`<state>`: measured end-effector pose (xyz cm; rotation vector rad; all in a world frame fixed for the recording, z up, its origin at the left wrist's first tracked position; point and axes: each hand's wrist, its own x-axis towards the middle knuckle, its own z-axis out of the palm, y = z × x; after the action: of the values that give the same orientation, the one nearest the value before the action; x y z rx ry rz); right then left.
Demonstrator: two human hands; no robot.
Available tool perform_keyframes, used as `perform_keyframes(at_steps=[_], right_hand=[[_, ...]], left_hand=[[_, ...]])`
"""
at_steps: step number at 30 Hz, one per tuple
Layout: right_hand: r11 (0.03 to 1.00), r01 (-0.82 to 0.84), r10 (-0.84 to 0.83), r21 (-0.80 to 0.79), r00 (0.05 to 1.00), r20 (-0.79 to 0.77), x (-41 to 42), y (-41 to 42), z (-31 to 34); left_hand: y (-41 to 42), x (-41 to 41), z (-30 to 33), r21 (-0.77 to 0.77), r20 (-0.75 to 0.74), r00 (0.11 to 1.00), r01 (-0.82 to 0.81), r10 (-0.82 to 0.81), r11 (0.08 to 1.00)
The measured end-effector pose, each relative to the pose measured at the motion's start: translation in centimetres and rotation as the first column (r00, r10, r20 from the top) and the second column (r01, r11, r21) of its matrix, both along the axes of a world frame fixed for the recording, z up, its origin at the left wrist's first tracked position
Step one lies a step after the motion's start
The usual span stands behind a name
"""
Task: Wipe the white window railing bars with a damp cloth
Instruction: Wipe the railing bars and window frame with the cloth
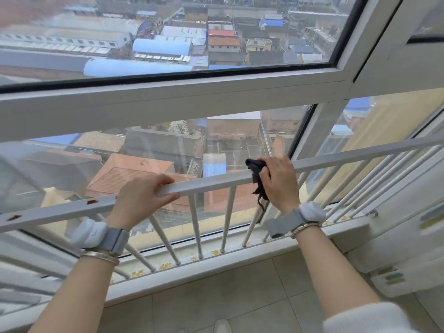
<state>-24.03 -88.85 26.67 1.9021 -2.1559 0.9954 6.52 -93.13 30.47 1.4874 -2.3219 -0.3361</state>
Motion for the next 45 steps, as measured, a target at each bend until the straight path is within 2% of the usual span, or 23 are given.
perform_keyframes(at_steps=[3,5,9,13,20,24,28,30,36,41,43,45], right_hand=[[0.991,0.103,-0.100,-0.083,0.994,0.040,1.6,-0.8,-1.1],[0.978,0.166,-0.159,-0.124,0.985,0.069,3.2,-1.1,-1.4],[0.962,0.155,-0.146,-0.223,0.988,0.057,8.3,-1.5,-1.8],[0.962,0.153,-0.143,-0.225,0.988,0.062,14.0,-2.2,-2.3],[0.965,0.117,-0.099,-0.234,0.991,0.090,27.3,-2.7,-2.5],[0.985,0.030,-0.020,-0.170,0.998,0.057,33.7,-2.7,-2.3],[0.979,-0.182,0.174,-0.090,0.980,-0.094,34.9,-2.0,-1.8],[0.980,-0.199,0.193,-0.014,0.963,-0.189,33.1,-1.6,-1.1],[0.998,0.062,-0.060,0.015,0.993,-0.106,26.6,-0.8,-0.5],[0.983,0.181,-0.180,-0.022,0.983,0.040,28.8,-1.6,-0.7],[0.991,0.134,-0.133,-0.028,0.989,0.058,31.6,-1.7,-1.0],[1.000,0.003,-0.002,-0.015,0.998,0.070,34.9,-1.5,-0.9]], left_hand=[[0.7,0.3,-0.2,-0.042,-0.027,1.000,0.008,-0.009,0.999],[0.6,0.5,-0.4,-0.018,-0.023,0.999,0.045,-0.045,0.999],[0.6,3.5,0.1,-0.037,-0.087,0.991,0.104,-0.107,0.994],[0.4,8.6,0.7,-0.130,-0.128,0.990,0.047,-0.063,0.990],[-0.3,19.7,0.1,-0.138,-0.076,0.997,-0.044,0.034,0.989],[-1.2,23.0,-0.3,-0.130,-0.045,0.998,-0.044,0.038,0.990],[-1.7,23.8,-0.4,-0.113,0.044,0.999,-0.011,0.016,0.994],[-1.6,23.8,-0.3,-0.151,0.058,0.998,0.015,-0.006,0.988],[-1.0,23.6,0.5,-0.094,0.099,0.995,-0.009,0.019,0.995],[-1.0,23.4,0.2,-0.157,0.060,0.997,-0.029,0.039,0.987],[-0.9,23.4,-0.1,-0.180,0.051,0.998,-0.028,0.037,0.983],[-1.0,23.3,-0.2,-0.179,0.052,0.997,-0.045,0.055,0.983]])
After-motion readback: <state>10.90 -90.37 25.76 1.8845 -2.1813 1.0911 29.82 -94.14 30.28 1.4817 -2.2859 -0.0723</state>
